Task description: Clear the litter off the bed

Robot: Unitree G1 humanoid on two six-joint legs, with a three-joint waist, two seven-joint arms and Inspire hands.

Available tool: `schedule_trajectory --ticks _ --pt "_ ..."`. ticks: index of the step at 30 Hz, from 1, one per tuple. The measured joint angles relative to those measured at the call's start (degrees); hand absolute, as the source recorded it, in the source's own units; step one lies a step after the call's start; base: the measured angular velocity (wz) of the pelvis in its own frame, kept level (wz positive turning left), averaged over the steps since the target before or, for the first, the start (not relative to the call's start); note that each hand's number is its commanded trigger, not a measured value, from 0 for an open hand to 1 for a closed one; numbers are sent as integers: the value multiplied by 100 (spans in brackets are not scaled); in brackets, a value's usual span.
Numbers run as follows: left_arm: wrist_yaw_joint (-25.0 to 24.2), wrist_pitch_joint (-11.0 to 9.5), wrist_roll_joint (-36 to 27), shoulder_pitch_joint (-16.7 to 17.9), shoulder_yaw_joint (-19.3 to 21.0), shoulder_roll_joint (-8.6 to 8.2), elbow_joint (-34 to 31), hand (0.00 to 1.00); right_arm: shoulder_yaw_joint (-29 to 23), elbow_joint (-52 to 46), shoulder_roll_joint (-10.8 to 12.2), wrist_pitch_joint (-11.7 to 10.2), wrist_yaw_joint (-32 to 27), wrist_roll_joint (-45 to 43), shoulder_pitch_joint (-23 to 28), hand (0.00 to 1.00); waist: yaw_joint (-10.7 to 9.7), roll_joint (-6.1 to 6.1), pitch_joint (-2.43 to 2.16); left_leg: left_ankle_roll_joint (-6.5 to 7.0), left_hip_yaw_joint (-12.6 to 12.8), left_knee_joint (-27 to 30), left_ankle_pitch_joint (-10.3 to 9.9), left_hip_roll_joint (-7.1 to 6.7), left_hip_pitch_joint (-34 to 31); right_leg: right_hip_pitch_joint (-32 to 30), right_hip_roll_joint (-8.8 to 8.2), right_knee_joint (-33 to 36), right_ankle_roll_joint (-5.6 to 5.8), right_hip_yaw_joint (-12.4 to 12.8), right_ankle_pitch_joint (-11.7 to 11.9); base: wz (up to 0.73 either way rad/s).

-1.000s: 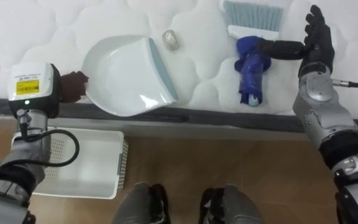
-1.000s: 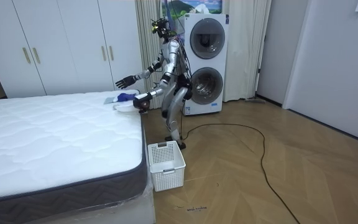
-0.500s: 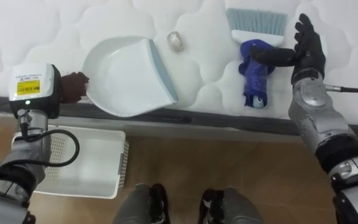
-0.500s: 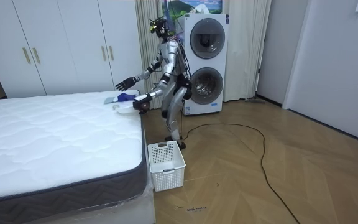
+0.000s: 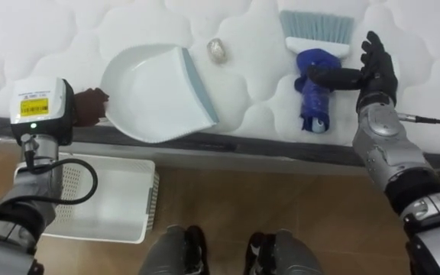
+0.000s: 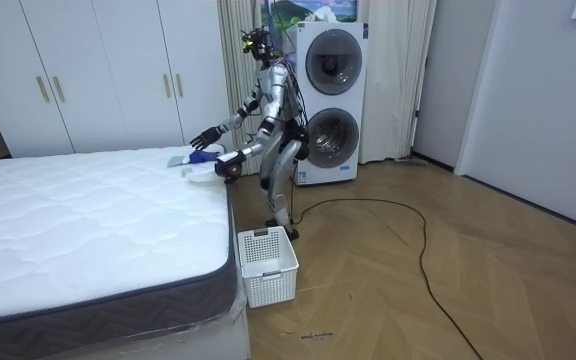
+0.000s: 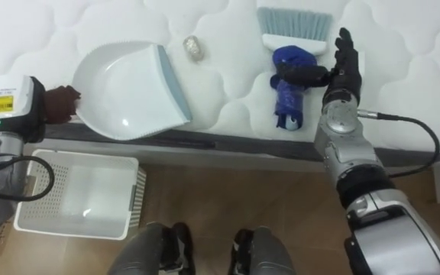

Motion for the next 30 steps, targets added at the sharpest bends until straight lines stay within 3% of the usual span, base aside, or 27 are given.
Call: schedule_trajectory --ticks 4,8,15,25,26,27,30 --pt "-3 21 2 -1 1 -1 -13 100 0 200 1 20 158 -1 2 0 1 21 7 -1 -13 -26 -1 -13 -48 -44 -9 -13 2 -18 1 1" --pt "-2 63 -11 -10 -25 -75 -92 100 177 399 -7 22 152 54 -9 0 14 148 62 -4 -102 -11 1 -46 -119 -84 -17 54 6 -54 -1 9" --pt "4 69 -39 -14 -157 -211 -132 100 398 632 -107 4 108 -311 -136 0 153 295 94 -25 -121 -13 30 -112 -152 -162 -70 102 7 -40 -4 1" --pt "-287 117 -230 -18 -275 -269 -287 100 464 688 -122 33 22 -929 -172 0 199 319 99 -24 -130 136 51 -117 -324 -328 -97 271 -26 -33 -57 0" --pt "-363 165 -229 -18 -276 -283 -345 100 511 687 -119 69 -22 -1043 -174 16 209 320 98 -24 -131 148 51 -120 -344 -347 -98 292 -28 -32 -64 0" --pt "-415 201 -228 -19 -276 -299 -386 100 562 687 -131 108 -27 -1210 -174 100 225 320 97 -24 -133 150 52 -118 -347 -349 -98 294 -31 -36 -65 0" --pt "-504 313 -226 -26 -277 -385 -420 100 609 699 -138 271 -77 -1652 -178 100 271 334 88 -26 -134 147 56 -121 -339 -345 -106 294 -38 -38 -70 0"
